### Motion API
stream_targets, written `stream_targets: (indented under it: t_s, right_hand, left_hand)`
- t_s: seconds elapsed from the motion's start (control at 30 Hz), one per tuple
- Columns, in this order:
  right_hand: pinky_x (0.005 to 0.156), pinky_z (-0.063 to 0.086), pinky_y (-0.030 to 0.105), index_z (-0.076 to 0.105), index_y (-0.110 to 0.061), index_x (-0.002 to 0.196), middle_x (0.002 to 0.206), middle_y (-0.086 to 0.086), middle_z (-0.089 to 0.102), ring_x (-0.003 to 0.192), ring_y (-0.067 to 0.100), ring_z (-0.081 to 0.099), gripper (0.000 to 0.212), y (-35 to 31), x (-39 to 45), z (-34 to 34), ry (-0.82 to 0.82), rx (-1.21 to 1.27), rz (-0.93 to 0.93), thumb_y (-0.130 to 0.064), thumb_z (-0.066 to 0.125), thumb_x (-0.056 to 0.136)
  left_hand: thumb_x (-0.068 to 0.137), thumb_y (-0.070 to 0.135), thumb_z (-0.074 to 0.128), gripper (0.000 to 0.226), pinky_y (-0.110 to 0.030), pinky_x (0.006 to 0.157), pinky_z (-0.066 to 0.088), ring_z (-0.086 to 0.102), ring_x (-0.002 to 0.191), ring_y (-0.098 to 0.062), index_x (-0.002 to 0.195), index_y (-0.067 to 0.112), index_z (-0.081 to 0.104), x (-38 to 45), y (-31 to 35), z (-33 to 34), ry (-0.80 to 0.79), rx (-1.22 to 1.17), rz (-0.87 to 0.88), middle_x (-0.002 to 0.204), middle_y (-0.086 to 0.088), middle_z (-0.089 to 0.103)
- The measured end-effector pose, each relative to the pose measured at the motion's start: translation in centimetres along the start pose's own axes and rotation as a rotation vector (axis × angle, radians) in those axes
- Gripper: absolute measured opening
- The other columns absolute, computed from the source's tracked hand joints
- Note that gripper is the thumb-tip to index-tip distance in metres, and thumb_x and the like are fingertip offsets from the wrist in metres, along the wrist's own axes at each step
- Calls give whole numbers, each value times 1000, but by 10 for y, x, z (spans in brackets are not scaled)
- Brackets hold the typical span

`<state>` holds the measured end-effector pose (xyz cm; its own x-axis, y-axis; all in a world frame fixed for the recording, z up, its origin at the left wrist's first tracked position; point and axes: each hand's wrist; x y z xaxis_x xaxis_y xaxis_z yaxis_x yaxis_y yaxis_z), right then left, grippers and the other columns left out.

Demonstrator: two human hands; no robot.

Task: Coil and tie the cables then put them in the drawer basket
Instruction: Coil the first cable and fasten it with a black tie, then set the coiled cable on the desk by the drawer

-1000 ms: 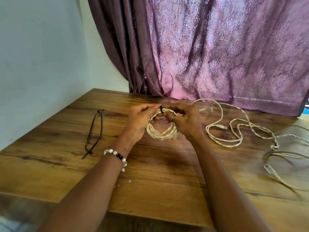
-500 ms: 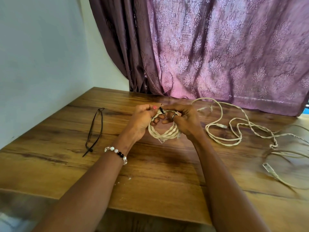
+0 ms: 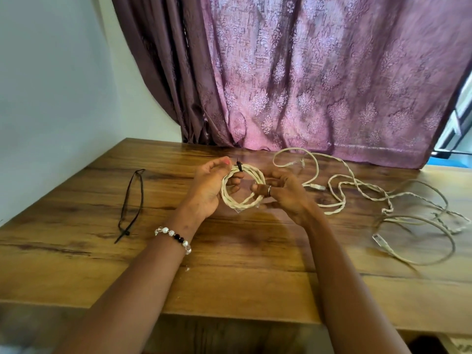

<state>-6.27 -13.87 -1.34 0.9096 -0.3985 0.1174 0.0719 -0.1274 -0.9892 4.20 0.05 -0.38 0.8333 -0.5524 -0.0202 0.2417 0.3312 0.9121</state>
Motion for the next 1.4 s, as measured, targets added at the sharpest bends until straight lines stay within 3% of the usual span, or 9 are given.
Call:
stream_targets:
  t_s: [0.27, 0.43, 0.53, 0.63, 0.77, 0.97, 1.17, 1.33, 1.4]
  right_hand:
    - [53, 57, 35, 69, 4, 92, 79, 19, 69, 65, 29, 62, 11, -24, -81, -61, 359, 5, -61, -4, 68, 84]
    - [58, 58, 34, 70, 0, 87, 66, 7, 68, 56, 20, 64, 16, -50, -154, -125, 532, 59, -40, -16, 69, 86]
    - [73, 59, 40, 70, 0, 98, 79, 12, 70, 69, 25, 68, 28, -62, -203, -168, 543, 93, 61, -22, 71, 81]
    - [79, 58, 45, 70, -3, 94, 81, 17, 68, 70, 32, 66, 11, -67, -241, -203, 642, 121, 104, -9, 65, 86]
    - [68, 60, 40, 67, -1, 82, 87, 20, 66, 67, 30, 63, 10, -48, -259, -244, 946, 183, 136, -3, 58, 88]
    - [44, 55, 28, 63, 3, 83, 84, 19, 60, 66, 23, 61, 14, 1, -270, -296, 1337, 318, 165, -10, 64, 88]
    - [77, 56, 41, 70, -1, 98, 97, 14, 70, 89, 28, 66, 37, 21, -263, -323, 1465, -287, 386, -34, 69, 82]
    - [57, 57, 35, 63, -5, 72, 75, 13, 70, 62, 24, 69, 42, 22, -258, -321, 1434, -384, 367, -44, 65, 86]
    - [71, 57, 43, 65, -6, 75, 81, 13, 71, 74, 28, 69, 41, 24, -254, -315, 1531, -421, 351, -45, 65, 86]
  left_hand:
    - [88, 22, 65, 10, -55, 75, 56, 70, 83, -30, 92, 13, 65, -52, -12, 62, -300, 262, -159, 91, -12, 72]
    - [91, 13, 59, 13, -35, 61, 61, 71, 66, -23, 91, 1, 66, -82, -42, 144, -480, 86, -109, 76, -11, 73]
    - [92, 9, 57, 13, -30, 58, 60, 69, 59, -19, 88, -1, 63, -100, -68, 205, -481, 13, -109, 70, -10, 71]
    - [92, 8, 58, 12, -30, 60, 60, 69, 66, -23, 91, -2, 63, -118, -95, 254, -538, 8, -119, 78, -13, 69]
    - [95, 9, 55, 17, -27, 70, 58, 67, 79, -21, 101, -6, 62, -135, -127, 300, -681, 106, -158, 91, -14, 68]
    - [99, -3, 27, 35, -24, 61, 41, 48, 64, -19, 73, 14, 41, -137, -159, 347, -704, 214, -416, 73, -5, 44]
    - [95, -6, 38, 24, -32, 67, 55, 65, 73, -23, 106, 6, 55, -129, -183, 352, -712, 378, -289, 92, -12, 58]
    - [94, -7, 43, 23, -36, 74, 57, 68, 75, -26, 111, -3, 58, -116, -177, 341, -735, 433, -190, 93, -18, 67]
    - [93, -8, 46, 22, -31, 69, 57, 68, 74, -25, 111, -4, 59, -119, -166, 332, -794, 390, -159, 92, -19, 69]
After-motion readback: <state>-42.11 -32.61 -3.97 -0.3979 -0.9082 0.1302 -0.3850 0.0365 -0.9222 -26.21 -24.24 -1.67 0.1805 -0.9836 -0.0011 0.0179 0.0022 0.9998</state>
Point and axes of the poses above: each hand's wrist, its own x-axis towards the middle knuckle, its own z-axis out of the palm, y = z × x
